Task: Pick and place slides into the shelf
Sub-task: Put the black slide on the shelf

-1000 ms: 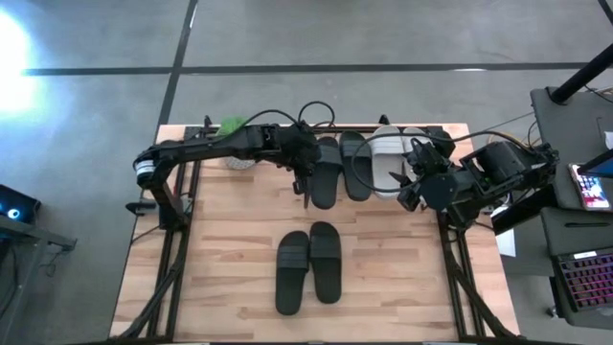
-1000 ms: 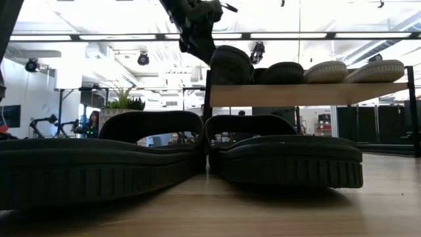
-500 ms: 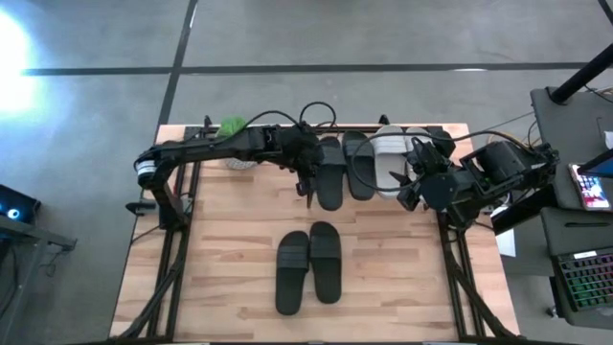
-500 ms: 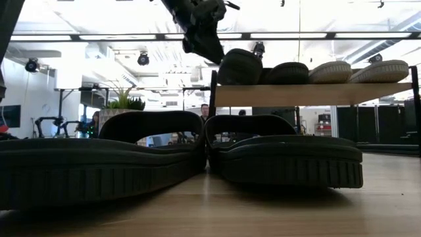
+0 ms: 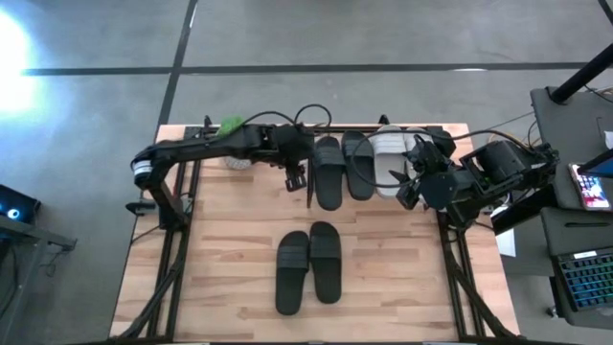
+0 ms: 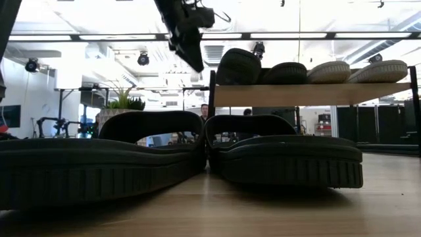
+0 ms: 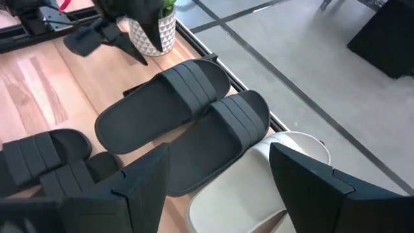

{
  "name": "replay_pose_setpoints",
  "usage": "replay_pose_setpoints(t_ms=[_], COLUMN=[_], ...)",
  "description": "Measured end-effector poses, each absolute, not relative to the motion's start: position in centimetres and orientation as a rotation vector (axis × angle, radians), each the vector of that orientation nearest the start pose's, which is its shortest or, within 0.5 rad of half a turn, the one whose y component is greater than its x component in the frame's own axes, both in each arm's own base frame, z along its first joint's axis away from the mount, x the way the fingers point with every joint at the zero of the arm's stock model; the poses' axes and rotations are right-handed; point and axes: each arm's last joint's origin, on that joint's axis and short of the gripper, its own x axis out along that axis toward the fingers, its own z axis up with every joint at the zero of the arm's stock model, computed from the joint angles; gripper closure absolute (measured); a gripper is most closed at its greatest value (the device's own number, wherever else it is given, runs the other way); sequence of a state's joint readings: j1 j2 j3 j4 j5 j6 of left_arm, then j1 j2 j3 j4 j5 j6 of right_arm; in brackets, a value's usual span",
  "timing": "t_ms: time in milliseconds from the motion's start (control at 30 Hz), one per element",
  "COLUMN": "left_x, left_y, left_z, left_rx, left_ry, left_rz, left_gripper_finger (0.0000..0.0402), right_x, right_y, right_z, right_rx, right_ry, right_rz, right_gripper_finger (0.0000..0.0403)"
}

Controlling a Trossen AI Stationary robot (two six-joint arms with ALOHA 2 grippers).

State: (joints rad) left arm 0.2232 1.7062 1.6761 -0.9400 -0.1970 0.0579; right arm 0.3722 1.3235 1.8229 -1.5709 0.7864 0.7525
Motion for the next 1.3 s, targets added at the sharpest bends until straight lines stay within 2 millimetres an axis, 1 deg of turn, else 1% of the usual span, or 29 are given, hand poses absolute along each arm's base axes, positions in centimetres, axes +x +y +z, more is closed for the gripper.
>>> replay_pose_setpoints(t_ms=[100,233,433,533,667,867,1000,1067,1167,1233,1300], left_x=[34.7,34.9,36.0,36.3,36.5,36.3,35.5,35.0,34.5,34.0,33.6], left_y=[8.6,9.3,11.1,11.7,12.4,12.8,12.5,12.3,12.2,12.0,11.9], left_z=[34.6,34.8,33.3,33.2,32.7,32.5,31.8,31.8,32.3,33.4,34.9], left_rx=[0.04,0.03,-0.006,-0.029,-0.006,0.026,0.028,0.025,0.029,0.039,0.051], left_ry=[0.924,0.878,0.884,0.855,0.869,0.892,1.008,1.054,1.056,1.007,0.919], left_rz=[0.366,0.38,0.369,0.343,0.336,0.327,0.304,0.294,0.3,0.312,0.325], left_gripper_finger=[0.0247,0.0247,0.0247,0.0247,0.0247,0.0246,0.0246,0.0246,0.0246,0.0246,0.0246], right_x=[17.9,17.9,17.9,17.9,17.9,17.9,17.9,17.9,17.9,17.9,17.9], right_y=[4.8,4.8,4.8,4.8,4.8,4.8,4.8,4.8,4.8,4.8,4.8], right_z=[45.2,45.2,45.2,45.2,45.2,45.2,45.2,45.2,45.2,45.2,45.2], right_rx=[0.106,0.106,0.108,0.109,0.111,0.11,0.109,0.109,0.109,0.109,0.108], right_ry=[0.69,0.69,0.69,0.69,0.692,0.692,0.691,0.69,0.69,0.689,0.69], right_rz=[-0.67,-0.67,-0.67,-0.67,-0.668,-0.668,-0.669,-0.67,-0.67,-0.671,-0.671], right_gripper_finger=[0.0149,0.0149,0.0149,0.0149,0.0149,0.0149,0.0149,0.0149,0.0149,0.0149,0.0149])
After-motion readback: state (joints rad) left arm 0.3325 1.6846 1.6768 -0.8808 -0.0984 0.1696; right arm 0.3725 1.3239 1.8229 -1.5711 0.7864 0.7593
